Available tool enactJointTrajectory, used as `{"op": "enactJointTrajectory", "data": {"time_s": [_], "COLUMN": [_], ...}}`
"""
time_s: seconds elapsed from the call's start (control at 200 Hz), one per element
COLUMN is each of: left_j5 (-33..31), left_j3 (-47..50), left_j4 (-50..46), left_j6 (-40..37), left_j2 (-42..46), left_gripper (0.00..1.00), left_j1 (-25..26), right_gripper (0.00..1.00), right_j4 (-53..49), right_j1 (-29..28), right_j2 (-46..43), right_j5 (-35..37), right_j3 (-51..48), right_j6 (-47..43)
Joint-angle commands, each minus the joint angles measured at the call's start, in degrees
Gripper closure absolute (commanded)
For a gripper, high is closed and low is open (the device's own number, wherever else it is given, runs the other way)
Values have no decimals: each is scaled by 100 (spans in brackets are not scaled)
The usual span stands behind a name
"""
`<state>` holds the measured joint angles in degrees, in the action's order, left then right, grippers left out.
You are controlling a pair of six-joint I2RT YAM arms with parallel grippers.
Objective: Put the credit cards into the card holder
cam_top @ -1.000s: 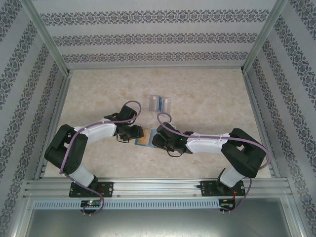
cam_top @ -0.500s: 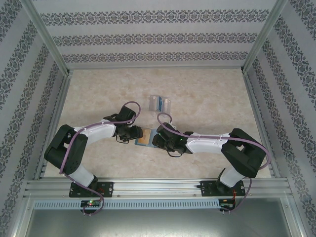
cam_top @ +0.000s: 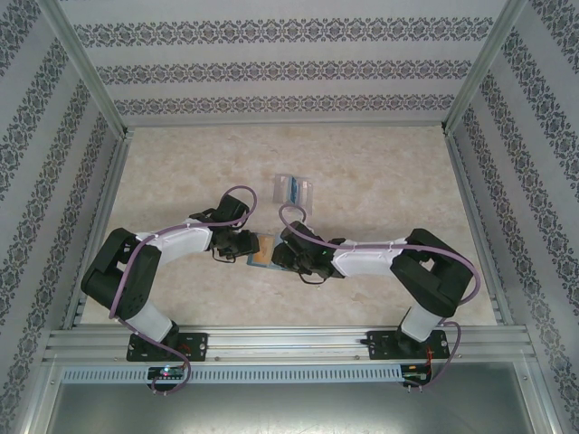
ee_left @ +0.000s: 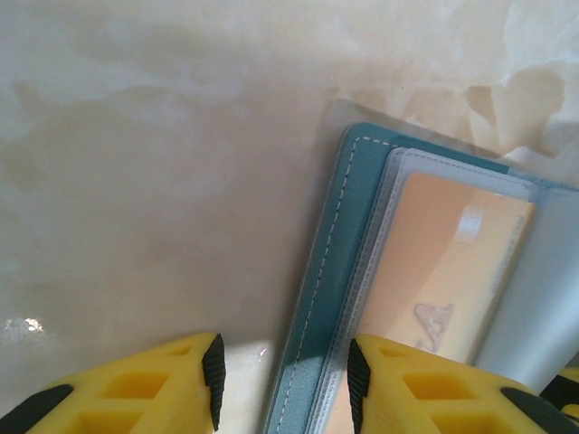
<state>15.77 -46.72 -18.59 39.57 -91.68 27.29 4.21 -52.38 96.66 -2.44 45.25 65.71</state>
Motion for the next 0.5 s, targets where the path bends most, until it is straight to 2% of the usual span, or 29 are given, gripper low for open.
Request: {"op": "enactJointTrajectory", "data": {"time_s": [0.0,0.365,0.495], "left_j5": [392,602,532], "left_j3": [99,117,86], "left_j4": [319,484,332], "left_j6": [114,202,143], "left_j2": [-217,-203,-85], "left_gripper": [57,59,60], "left_j1": [145,145,139], "right_gripper": [63,64,63], "right_j4": [192,896,1100], "right_j1": [-18,95,97], "right_j2": [186,494,389], "right_j5": [-286,-890,-893], "right_j3": [106,326,273], "right_j6": [-267,-541,-649]}}
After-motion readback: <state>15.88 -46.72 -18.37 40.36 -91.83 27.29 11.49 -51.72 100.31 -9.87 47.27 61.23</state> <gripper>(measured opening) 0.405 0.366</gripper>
